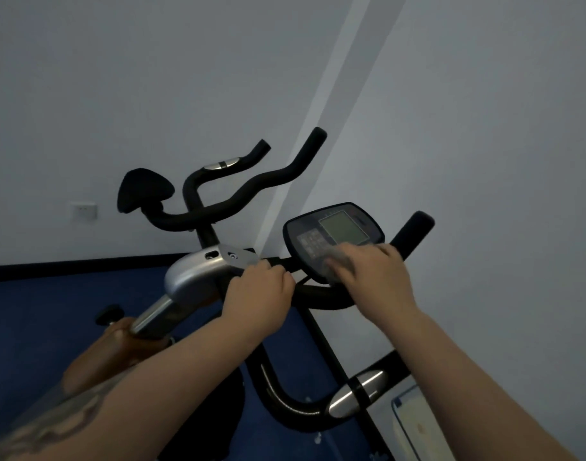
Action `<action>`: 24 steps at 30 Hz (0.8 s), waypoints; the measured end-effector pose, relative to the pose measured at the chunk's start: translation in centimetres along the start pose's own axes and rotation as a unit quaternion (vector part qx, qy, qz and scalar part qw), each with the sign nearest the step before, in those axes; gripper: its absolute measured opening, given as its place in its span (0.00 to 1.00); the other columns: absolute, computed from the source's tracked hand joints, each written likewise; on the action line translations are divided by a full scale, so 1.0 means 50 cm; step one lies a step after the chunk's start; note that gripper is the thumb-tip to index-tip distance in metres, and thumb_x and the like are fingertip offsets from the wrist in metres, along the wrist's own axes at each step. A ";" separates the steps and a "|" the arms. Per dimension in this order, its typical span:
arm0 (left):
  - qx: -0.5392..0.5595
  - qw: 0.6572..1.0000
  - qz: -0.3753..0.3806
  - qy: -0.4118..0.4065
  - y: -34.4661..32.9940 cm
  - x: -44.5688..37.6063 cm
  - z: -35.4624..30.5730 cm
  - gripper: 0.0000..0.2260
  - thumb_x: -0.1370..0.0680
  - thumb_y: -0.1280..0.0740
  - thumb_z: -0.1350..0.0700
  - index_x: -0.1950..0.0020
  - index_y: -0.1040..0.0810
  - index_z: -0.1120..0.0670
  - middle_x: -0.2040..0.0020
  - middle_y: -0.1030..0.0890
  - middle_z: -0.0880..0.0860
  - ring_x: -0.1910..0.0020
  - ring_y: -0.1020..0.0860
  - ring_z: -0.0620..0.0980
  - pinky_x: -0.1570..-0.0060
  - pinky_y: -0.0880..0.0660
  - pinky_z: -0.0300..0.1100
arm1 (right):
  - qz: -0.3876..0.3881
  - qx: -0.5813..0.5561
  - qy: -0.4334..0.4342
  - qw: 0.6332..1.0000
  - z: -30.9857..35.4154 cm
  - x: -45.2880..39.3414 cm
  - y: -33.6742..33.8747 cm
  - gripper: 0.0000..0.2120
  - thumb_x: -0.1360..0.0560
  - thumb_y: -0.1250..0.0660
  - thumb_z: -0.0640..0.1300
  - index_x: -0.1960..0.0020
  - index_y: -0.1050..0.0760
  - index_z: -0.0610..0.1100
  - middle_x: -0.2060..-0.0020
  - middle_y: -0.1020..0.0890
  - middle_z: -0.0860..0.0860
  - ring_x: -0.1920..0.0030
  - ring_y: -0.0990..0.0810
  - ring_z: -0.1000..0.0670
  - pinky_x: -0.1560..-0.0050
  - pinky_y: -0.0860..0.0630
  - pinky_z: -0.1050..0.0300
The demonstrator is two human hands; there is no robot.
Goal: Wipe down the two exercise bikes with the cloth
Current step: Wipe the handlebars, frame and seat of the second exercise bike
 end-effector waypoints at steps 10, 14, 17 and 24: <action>-0.065 0.996 0.038 -0.047 -0.001 -0.010 -0.001 0.04 0.19 0.41 0.60 0.46 0.29 0.56 0.46 0.28 0.53 0.47 0.29 0.51 0.59 0.28 0.44 | -0.122 -0.089 -0.154 0.976 0.010 0.030 0.004 0.13 0.24 0.37 0.38 0.45 0.21 0.51 0.50 0.18 0.54 0.48 0.26 0.48 0.49 0.33 0.52; -0.064 0.996 0.036 -0.041 -0.001 -0.010 -0.002 0.04 0.19 0.41 0.59 0.46 0.30 0.55 0.47 0.28 0.53 0.48 0.28 0.51 0.60 0.31 0.43 | -0.109 -0.120 -0.187 0.969 0.084 0.084 -0.038 0.12 0.24 0.34 0.43 0.42 0.22 0.54 0.44 0.24 0.55 0.48 0.31 0.52 0.58 0.32 0.58; -0.062 0.996 0.035 -0.047 0.001 -0.008 -0.003 0.04 0.19 0.41 0.60 0.46 0.30 0.56 0.47 0.28 0.52 0.48 0.29 0.51 0.59 0.29 0.43 | -0.077 -0.111 -0.162 0.978 0.051 0.062 -0.017 0.11 0.24 0.35 0.43 0.43 0.22 0.54 0.46 0.24 0.54 0.48 0.31 0.51 0.55 0.30 0.55; -0.058 0.997 0.027 -0.048 0.002 -0.008 -0.001 0.03 0.19 0.42 0.60 0.47 0.29 0.55 0.49 0.29 0.52 0.53 0.30 0.49 0.59 0.26 0.43 | -0.084 -0.091 -0.199 0.972 0.094 0.097 -0.038 0.11 0.22 0.37 0.44 0.42 0.25 0.54 0.40 0.33 0.50 0.43 0.37 0.49 0.51 0.27 0.55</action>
Point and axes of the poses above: each hand's wrist, its own x-axis away from the middle knuckle, its own y-axis out of the back of the hand, z = x × y, the point moved 1 cm from there along -x, towards the middle knuckle
